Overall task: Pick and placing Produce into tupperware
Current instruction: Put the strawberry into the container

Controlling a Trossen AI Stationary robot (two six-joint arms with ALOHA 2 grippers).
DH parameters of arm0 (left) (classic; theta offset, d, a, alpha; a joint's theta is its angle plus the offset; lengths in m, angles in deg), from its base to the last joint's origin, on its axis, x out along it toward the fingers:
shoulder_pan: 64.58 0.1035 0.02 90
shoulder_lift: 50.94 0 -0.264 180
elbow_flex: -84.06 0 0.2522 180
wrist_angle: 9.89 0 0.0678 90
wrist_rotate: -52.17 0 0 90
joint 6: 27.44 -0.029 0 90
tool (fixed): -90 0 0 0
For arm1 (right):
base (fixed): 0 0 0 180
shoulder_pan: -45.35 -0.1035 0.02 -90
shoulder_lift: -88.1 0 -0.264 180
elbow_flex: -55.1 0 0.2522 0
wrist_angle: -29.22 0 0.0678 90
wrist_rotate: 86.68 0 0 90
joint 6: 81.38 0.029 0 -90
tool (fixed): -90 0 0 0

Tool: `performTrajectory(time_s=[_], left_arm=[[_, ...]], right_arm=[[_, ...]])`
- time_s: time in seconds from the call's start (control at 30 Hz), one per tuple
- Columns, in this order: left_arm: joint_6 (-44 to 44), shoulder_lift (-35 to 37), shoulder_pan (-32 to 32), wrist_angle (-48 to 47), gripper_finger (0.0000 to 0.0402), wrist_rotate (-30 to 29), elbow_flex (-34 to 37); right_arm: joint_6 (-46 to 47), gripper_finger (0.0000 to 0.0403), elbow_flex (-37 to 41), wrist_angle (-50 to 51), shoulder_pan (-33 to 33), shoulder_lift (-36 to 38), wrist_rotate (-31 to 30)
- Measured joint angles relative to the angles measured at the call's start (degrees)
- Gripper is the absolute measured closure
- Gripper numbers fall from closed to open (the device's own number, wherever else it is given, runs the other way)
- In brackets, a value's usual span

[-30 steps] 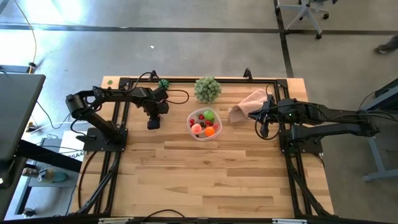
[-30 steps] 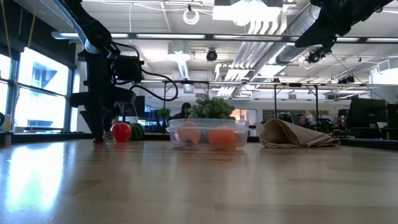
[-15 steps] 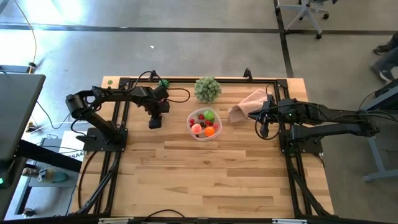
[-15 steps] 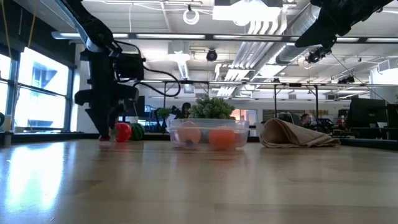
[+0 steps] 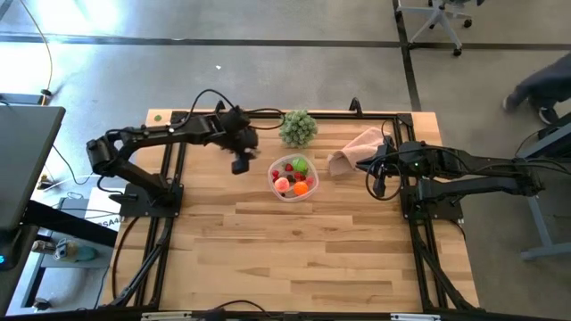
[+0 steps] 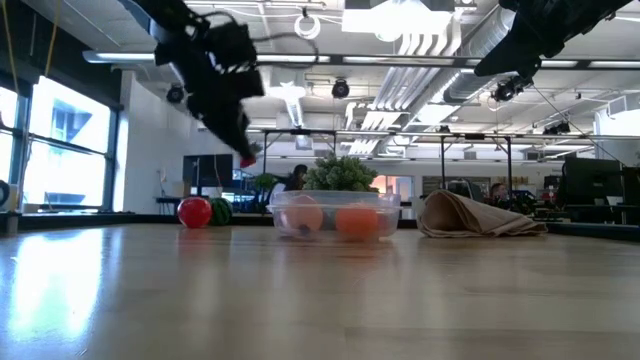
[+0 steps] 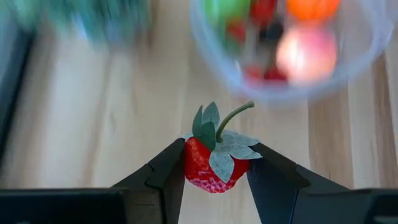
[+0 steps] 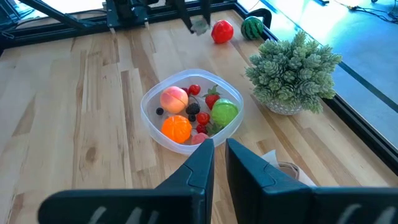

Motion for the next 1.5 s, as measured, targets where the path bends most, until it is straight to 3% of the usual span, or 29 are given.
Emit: performTrajectory(time_s=[0.27,0.5,0.9,1.5], left_arm=[[2.39,0.00,-10.24,15.46,0.0258,-5.21,-2.69],[3.46,-4.81,-17.86,20.38,0.0258,-9.94,-2.74],[5.68,-16.68,-17.85,29.77,0.0259,-9.77,-2.69],[8.53,-21.64,-15.57,30.65,0.0259,-8.02,-2.65]], right_arm=[[0.00,0.0373,0.01,-0.02,0.00,-0.02,0.00],[0.00,0.0373,-0.01,0.00,0.02,-0.02,0.00],[0.01,0.0373,-0.01,-0.02,0.00,-0.02,0.01],[0.01,0.0373,0.01,0.00,0.00,0.00,0.00]])
